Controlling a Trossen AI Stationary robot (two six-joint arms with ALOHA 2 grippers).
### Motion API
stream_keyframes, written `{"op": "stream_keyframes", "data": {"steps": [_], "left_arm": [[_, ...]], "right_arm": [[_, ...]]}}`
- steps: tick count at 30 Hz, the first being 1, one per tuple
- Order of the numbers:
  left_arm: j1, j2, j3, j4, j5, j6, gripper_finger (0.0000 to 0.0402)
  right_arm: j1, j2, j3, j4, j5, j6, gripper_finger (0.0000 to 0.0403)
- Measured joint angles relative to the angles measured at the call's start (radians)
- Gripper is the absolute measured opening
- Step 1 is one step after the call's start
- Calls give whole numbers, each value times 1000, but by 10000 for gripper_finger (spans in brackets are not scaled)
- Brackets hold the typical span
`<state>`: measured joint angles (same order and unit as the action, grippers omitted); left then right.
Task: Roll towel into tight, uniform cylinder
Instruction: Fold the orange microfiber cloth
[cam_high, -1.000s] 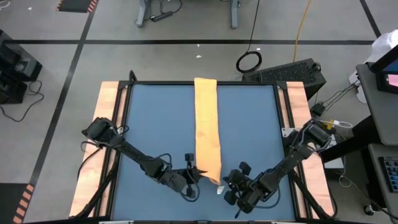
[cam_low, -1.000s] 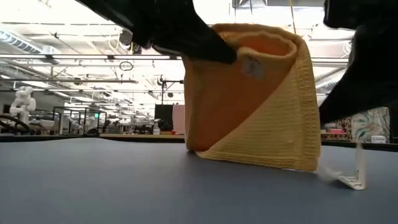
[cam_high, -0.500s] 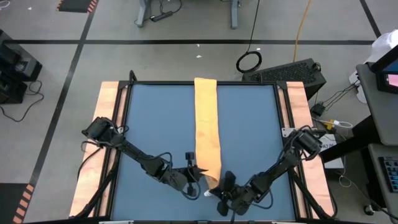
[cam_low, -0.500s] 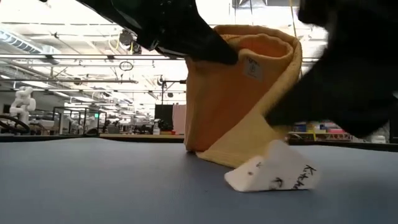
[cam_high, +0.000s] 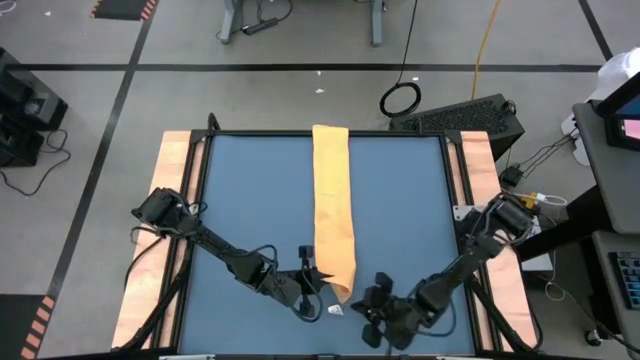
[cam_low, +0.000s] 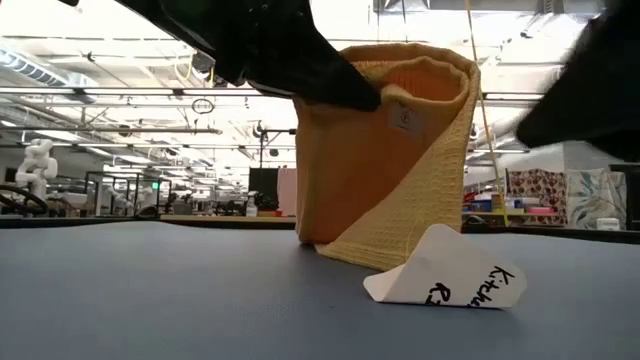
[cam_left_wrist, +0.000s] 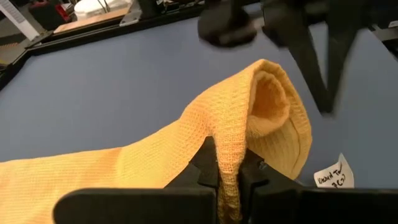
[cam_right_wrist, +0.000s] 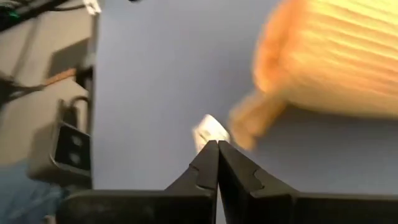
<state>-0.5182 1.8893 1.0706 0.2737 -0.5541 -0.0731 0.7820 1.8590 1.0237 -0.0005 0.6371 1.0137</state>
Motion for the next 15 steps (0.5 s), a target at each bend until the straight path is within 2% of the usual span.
{"op": "stream_keyframes", "data": {"steps": [4, 7, 10, 15], "left_arm": [[0, 0, 0, 10, 0, -1, 11], [1, 0, 0, 21, 0, -21, 11], [2, 0, 0, 27, 2, -45, 11], [2, 0, 0, 12, 4, -64, 11]], "right_arm": [[19, 7, 0, -151, 98, 127, 0], [-12, 61, 0, -134, 103, 175, 0], [-50, 118, 0, 8, 68, 136, 0], [-84, 153, 0, 238, 65, -25, 0]]}}
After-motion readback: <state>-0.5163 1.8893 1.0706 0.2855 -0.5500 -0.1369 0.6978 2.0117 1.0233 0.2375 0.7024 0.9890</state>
